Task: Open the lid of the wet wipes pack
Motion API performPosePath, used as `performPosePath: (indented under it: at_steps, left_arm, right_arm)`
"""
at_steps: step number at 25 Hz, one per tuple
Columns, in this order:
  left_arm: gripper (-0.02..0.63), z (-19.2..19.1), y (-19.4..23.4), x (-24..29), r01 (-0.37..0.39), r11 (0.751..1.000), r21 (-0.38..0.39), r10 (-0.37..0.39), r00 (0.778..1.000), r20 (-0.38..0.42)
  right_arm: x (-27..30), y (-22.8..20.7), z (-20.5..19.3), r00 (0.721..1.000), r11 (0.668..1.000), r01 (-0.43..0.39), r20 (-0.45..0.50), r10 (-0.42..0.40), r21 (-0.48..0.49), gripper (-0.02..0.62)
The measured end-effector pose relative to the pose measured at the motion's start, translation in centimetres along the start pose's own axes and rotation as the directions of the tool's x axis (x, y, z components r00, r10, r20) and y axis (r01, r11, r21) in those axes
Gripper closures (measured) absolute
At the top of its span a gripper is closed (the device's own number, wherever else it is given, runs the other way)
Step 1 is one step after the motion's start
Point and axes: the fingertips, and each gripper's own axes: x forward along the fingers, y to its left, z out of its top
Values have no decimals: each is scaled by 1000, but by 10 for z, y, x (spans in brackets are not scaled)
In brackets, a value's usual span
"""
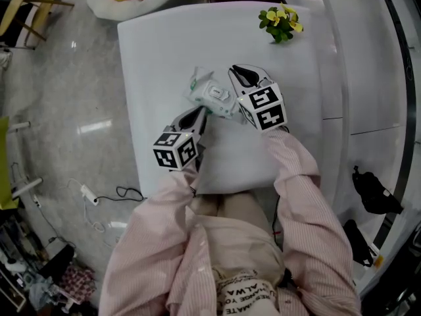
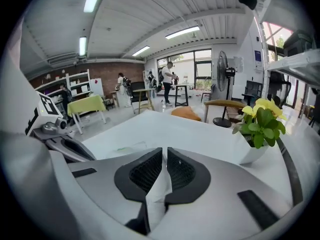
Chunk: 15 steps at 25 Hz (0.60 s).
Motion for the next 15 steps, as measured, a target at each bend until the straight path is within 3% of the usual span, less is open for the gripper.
performPosePath:
  at_steps: [7, 15]
  left_arm:
    - [607, 17, -30, -24, 46, 996, 78, -50, 997, 52]
    - [607, 44, -61, -66, 52, 984, 171, -78, 985, 152]
  right_arm:
    - [-35, 14, 22, 990, 991, -46, 141, 28, 124, 588]
    - [-83, 27, 42, 974, 988, -57, 225, 24, 143, 595]
